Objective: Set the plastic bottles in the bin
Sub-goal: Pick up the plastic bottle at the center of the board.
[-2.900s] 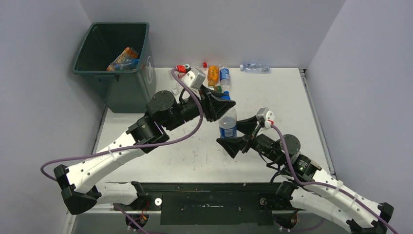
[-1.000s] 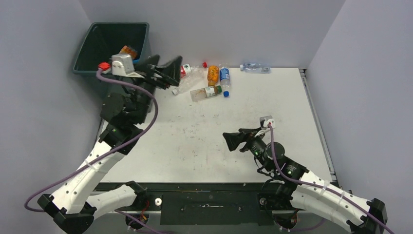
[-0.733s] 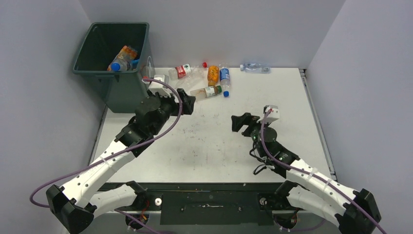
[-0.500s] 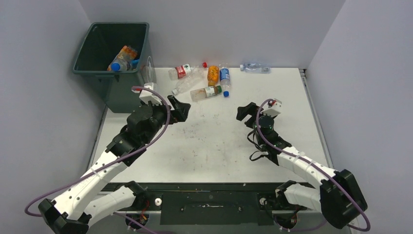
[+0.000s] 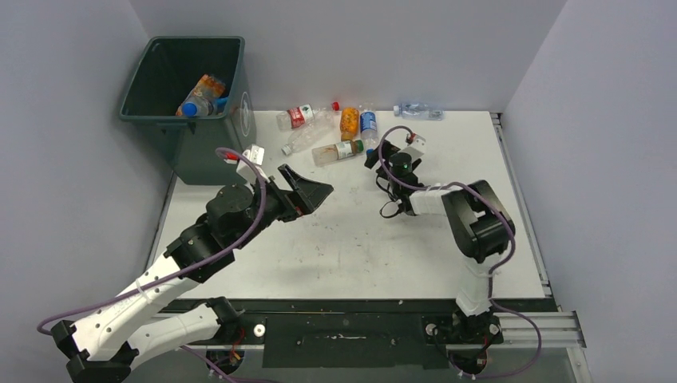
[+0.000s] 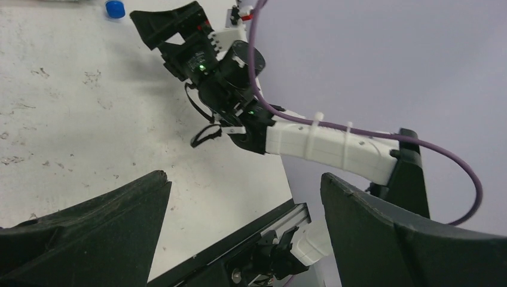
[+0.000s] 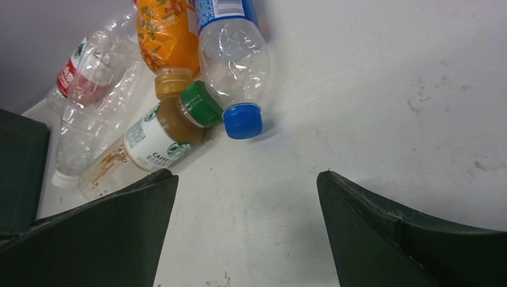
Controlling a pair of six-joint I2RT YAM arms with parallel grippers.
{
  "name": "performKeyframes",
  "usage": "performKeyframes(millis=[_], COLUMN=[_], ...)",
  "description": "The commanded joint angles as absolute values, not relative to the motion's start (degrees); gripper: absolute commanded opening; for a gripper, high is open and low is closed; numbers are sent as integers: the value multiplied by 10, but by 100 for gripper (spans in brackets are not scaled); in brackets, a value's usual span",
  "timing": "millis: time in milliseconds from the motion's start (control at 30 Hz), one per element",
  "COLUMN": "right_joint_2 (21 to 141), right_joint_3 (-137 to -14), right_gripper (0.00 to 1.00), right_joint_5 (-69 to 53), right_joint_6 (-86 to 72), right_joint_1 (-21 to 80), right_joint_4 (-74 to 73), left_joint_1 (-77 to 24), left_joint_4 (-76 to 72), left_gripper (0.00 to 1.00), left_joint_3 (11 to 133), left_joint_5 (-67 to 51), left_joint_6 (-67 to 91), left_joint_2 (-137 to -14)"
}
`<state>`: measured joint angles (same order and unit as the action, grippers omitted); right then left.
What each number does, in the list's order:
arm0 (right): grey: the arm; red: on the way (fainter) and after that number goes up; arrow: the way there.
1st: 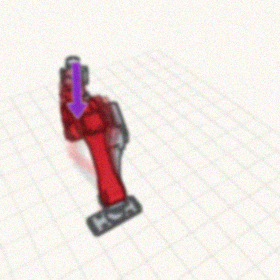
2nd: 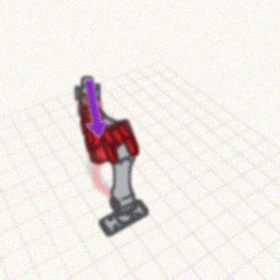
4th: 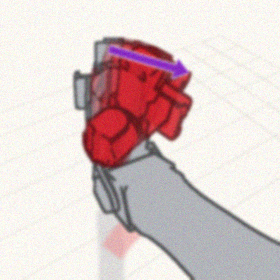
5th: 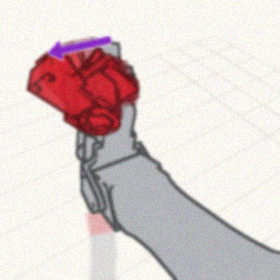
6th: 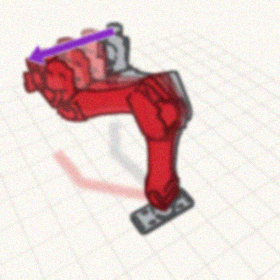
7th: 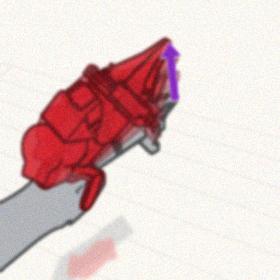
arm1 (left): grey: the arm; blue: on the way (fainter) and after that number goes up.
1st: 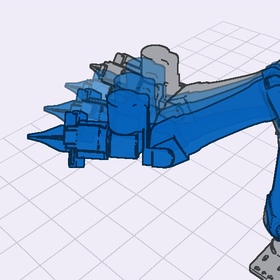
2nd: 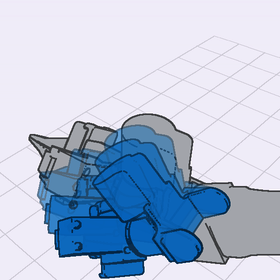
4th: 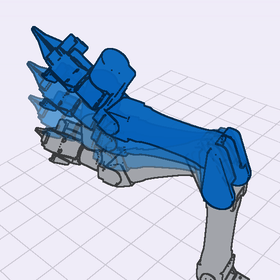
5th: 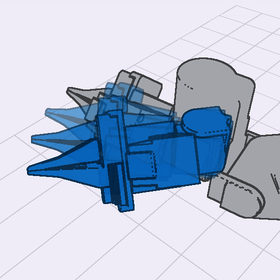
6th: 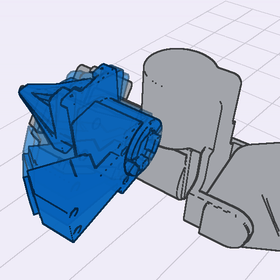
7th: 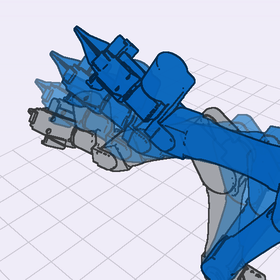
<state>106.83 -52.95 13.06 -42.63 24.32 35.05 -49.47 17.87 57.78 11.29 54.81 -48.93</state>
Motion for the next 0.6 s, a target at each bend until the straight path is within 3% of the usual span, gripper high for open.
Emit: performKeyframes(millis=[0, 267, 433, 567], right_joint_2=[1151, 1274, 1320, 1335], right_joint_3=[-618, -763, -809, -821], right_gripper=[90, 92, 98, 85], right_joint_5=[92, 67, 57, 45], right_joint_6=[-416, -389, -388, -389], right_joint_1=[233, 217, 205, 205], right_joint_4=[394, 352, 331, 328], left_joint_1=[-500, -423, -405, -400], left_joint_4=[161, 105, 86, 63], left_gripper=[96, 96, 96, 96], left_joint_3=[578, 538, 530, 519], left_joint_5=[116, 58, 23, 11], left_joint_6=[551, 541, 543, 533], left_joint_2=[-485, -477, -482, -467])
